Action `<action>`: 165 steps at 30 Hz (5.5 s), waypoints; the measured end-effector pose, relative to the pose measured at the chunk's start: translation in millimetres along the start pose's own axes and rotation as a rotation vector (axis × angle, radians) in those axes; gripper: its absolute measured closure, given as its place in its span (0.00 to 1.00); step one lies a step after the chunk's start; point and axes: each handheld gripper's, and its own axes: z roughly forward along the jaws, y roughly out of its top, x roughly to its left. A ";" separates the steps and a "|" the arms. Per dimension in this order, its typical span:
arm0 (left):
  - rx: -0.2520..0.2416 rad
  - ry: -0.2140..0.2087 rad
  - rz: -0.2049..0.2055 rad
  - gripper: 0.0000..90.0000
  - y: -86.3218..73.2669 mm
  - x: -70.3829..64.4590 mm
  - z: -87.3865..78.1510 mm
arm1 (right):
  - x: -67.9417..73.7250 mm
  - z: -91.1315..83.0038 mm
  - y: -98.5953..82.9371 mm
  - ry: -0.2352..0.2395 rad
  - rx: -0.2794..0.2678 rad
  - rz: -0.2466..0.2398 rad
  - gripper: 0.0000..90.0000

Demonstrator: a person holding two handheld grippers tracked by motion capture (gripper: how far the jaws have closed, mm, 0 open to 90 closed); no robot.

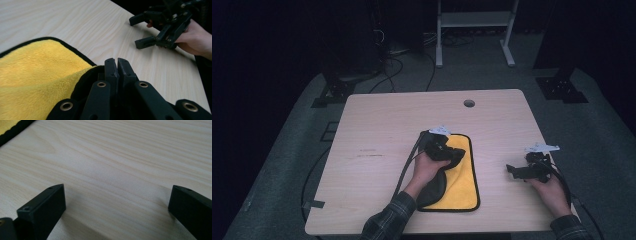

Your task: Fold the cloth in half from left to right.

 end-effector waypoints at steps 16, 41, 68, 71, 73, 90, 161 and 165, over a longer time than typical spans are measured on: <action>0.134 0.039 0.030 0.95 -5.6 2.5 45.2 | 0.0 0.0 0.0 0.000 0.000 0.000 0.01; 0.021 0.219 0.023 0.41 -30.0 14.9 -85.3 | 0.1 -0.4 -0.4 0.000 0.001 0.001 0.01; 0.128 0.320 -0.001 0.84 -71.5 28.7 -85.2 | 0.2 -1.1 -1.1 -0.001 0.000 0.003 0.01; 0.138 0.314 0.005 0.93 -71.1 27.6 -84.9 | 0.3 -1.1 -1.1 -0.002 0.000 0.003 0.01; 0.143 0.314 0.007 0.95 -70.7 27.8 -85.8 | 0.3 -1.1 -1.1 -0.002 0.000 0.002 0.01; 0.137 0.355 -0.007 0.88 -80.7 44.0 -118.6 | 0.8 -1.3 -1.3 0.012 0.000 -0.009 0.01; 0.127 0.505 0.059 0.00 -155.4 32.0 -193.3 | 130.7 22.8 118.0 0.521 -0.159 -0.254 0.46; 0.128 0.506 0.060 0.00 -155.0 32.7 -193.4 | 146.4 31.3 124.8 0.543 -0.167 -0.278 0.47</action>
